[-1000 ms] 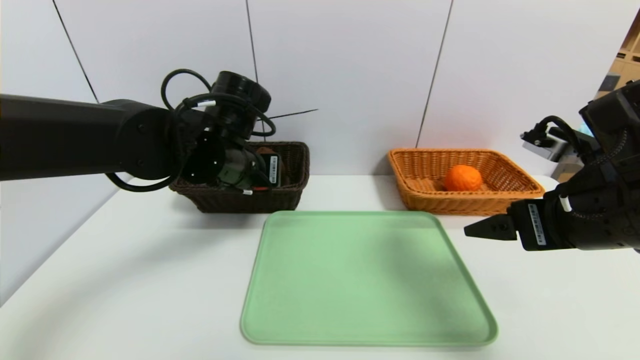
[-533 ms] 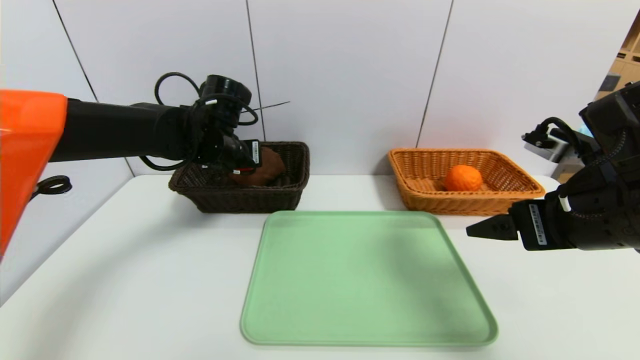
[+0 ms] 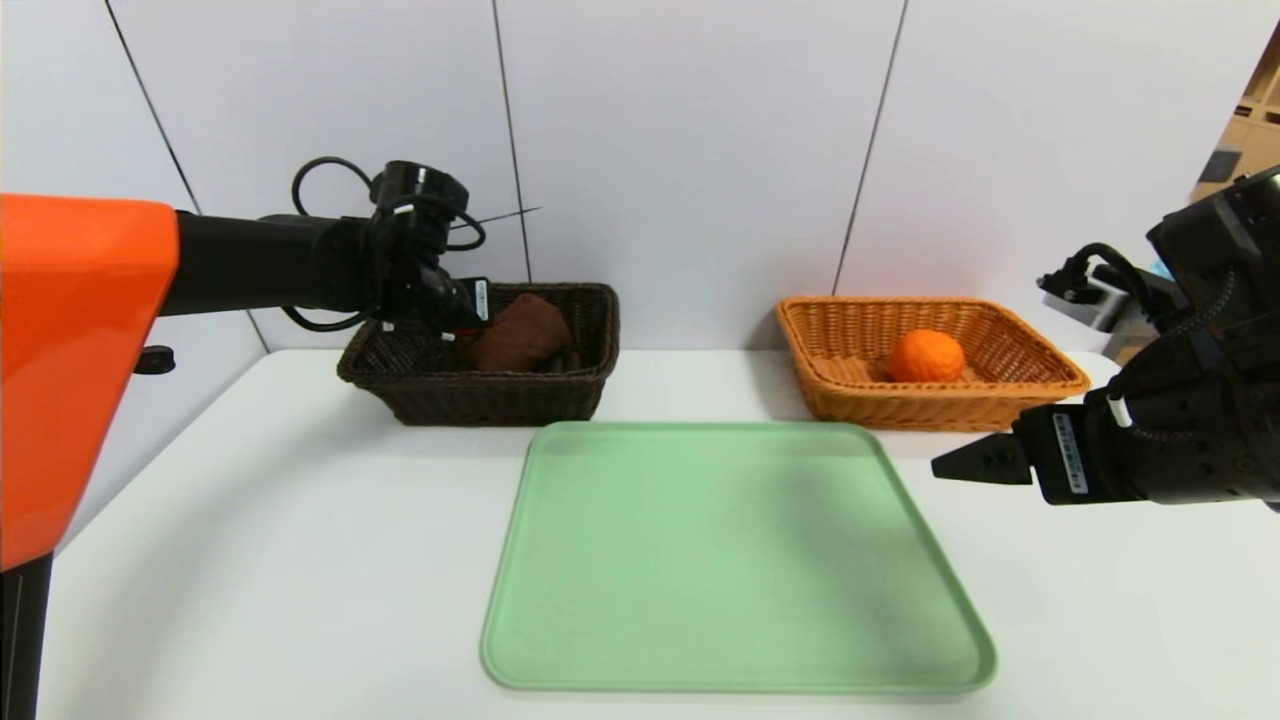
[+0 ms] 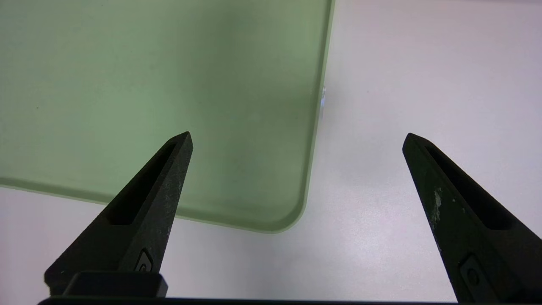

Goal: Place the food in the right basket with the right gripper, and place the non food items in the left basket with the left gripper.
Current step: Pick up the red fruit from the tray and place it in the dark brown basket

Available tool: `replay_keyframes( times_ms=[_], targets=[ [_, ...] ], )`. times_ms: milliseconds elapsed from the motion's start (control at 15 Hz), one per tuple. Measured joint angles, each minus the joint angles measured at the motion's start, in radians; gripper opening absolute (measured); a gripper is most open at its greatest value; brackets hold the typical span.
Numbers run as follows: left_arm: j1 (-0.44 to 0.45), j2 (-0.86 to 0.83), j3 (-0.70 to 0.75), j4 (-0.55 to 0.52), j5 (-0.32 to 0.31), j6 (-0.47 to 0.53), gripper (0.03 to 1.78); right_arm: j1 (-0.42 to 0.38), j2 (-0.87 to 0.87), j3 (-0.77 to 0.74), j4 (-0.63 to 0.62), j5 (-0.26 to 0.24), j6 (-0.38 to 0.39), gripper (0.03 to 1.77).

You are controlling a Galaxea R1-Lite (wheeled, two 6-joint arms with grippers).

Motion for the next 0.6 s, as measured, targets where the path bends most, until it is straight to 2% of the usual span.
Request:
replay_keyframes(
  times_ms=[467,533,600],
  targets=[
    [0.016,0.021,-0.024,0.006,-0.001,0.01,0.67,-0.01,-0.002,0.01,0.001,-0.001,-0.002,1.71],
    [0.02,0.022,-0.024,0.009,-0.001,0.017,0.7,-0.011,-0.003,0.011,0.001,-0.001,-0.002,1.71],
    [0.024,0.023,-0.024,0.008,-0.001,0.018,0.82,-0.011,-0.003,0.012,0.001,-0.001,-0.002,1.71]
  ],
)
